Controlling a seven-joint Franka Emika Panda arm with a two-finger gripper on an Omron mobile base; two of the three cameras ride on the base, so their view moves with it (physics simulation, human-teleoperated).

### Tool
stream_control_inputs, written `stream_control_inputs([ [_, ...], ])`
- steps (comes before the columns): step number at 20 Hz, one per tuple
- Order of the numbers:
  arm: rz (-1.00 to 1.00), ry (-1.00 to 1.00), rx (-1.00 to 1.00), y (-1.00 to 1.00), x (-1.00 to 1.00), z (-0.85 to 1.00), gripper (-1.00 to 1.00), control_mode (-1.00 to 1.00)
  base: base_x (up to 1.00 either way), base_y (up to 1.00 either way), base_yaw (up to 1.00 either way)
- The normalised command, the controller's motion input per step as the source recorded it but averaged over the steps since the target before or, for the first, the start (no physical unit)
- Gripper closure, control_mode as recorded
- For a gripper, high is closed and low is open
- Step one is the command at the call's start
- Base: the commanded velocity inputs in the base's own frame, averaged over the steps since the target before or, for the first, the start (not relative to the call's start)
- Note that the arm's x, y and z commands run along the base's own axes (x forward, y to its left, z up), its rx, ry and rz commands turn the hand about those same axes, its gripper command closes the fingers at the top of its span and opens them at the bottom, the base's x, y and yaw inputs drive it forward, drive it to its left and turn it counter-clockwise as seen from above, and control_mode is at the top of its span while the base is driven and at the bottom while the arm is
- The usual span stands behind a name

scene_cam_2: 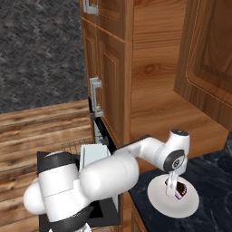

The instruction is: Take the baked cake out of the oven and place it on the plate for cooling. Then close the oven door.

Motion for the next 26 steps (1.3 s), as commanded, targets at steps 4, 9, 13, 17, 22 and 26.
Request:
stream_control_inputs([
  [4, 0.03, 0.00, 0.02, -0.21, 0.23, -0.27, 1.00, -1.00, 0.00, 0.00, 0.00],
  [9, 0.02, 0.00, 0.02, -0.13, 0.12, -0.25, 1.00, -1.00, 0.00, 0.00, 0.00],
  [13, 0.01, 0.00, 0.03, -0.01, 0.00, -0.19, 1.00, -1.00, 0.00, 0.00, 0.00],
  [17, 0.00, 0.00, 0.03, 0.00, 0.00, -0.17, -1.00, -1.00, 0.00, 0.00, 0.00],
  [22, 0.00, 0.00, 0.02, 0.00, 0.00, -0.02, -1.00, -1.00, 0.00, 0.00, 0.00],
  [26, 0.00, -0.01, 0.02, 0.00, -0.23, 0.07, -1.00, -1.00, 0.00, 0.00, 0.00],
])
